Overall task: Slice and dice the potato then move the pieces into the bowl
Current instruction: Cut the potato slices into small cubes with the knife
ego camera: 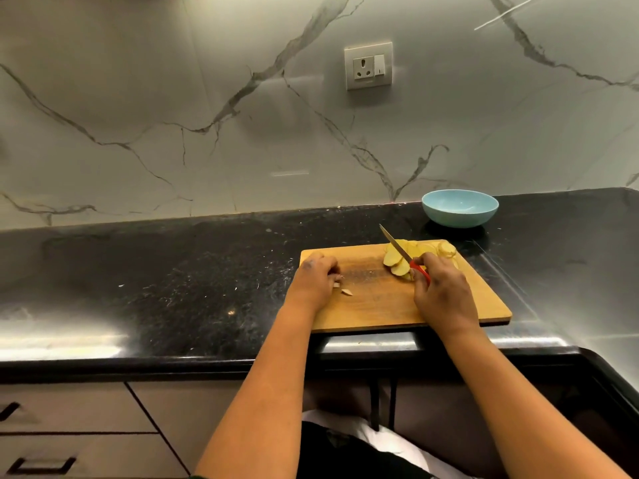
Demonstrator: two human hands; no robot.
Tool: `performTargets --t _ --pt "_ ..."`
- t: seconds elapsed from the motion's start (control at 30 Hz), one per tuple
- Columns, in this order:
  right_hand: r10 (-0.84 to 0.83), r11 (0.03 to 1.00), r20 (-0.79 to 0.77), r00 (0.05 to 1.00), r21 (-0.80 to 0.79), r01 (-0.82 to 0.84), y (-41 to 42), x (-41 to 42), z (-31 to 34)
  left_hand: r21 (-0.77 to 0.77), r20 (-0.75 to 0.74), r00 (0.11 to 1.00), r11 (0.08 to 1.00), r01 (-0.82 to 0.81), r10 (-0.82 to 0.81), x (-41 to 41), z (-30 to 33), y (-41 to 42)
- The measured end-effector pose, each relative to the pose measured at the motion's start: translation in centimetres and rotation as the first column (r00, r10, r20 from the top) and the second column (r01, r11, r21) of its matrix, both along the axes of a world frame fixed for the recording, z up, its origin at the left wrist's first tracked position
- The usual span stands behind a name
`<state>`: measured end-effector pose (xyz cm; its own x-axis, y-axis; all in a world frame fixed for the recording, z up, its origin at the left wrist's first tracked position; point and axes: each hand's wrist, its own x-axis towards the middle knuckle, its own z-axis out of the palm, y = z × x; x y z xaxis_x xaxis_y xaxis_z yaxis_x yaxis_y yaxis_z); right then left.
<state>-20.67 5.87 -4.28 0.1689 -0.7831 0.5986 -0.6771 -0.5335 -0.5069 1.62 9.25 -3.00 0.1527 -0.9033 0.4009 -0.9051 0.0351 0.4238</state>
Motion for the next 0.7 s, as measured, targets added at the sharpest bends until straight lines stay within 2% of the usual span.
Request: performTargets --t 0.13,0.23,0.3,0.4,0.47,0.53,0.6,0.7 --pt "0.017 1.000 0.007 1.000 -0.022 -0.017 -0.1 -0.2 -0.2 0.022 -0.080 0.997 1.000 -0.008 0.010 0.4 0.3 0.7" --pt "0.025 0.999 0.010 1.000 -0.022 -0.025 -0.2 -0.2 -0.3 0.107 -0.076 0.995 0.991 0.080 -0.072 0.2 0.6 1.2" --pt "0.024 0.999 0.011 1.000 -0.021 -0.023 -0.1 -0.2 -0.4 0.160 -0.030 0.994 0.981 0.109 -0.105 -0.3 0.6 1.3" --pt "0.020 0.999 0.020 1.000 -0.034 -0.019 -0.2 -0.2 -0.5 0.094 0.123 0.991 0.994 0.049 -0.061 -1.0 0.4 1.4" --pt "0.010 0.998 0.057 0.998 -0.055 -0.007 -0.4 -0.3 -0.5 0.040 0.222 0.974 0.998 -0.041 0.031 -1.3 0.2 1.3" --pt "-0.009 0.998 0.132 0.991 -0.067 0.019 -0.6 -0.5 -0.5 -0.019 0.186 0.979 0.997 -0.079 0.081 -1.3 0.1 1.0" --pt "-0.023 0.997 0.208 0.978 -0.068 0.038 -0.5 -0.7 -0.4 -0.026 0.087 0.995 0.999 -0.043 0.045 -1.8 0.4 0.7" --pt "-0.032 0.997 0.254 0.967 -0.053 0.047 -0.5 -0.9 -0.2 0.075 0.087 0.996 0.997 0.008 -0.014 -3.1 1.8 -0.4"
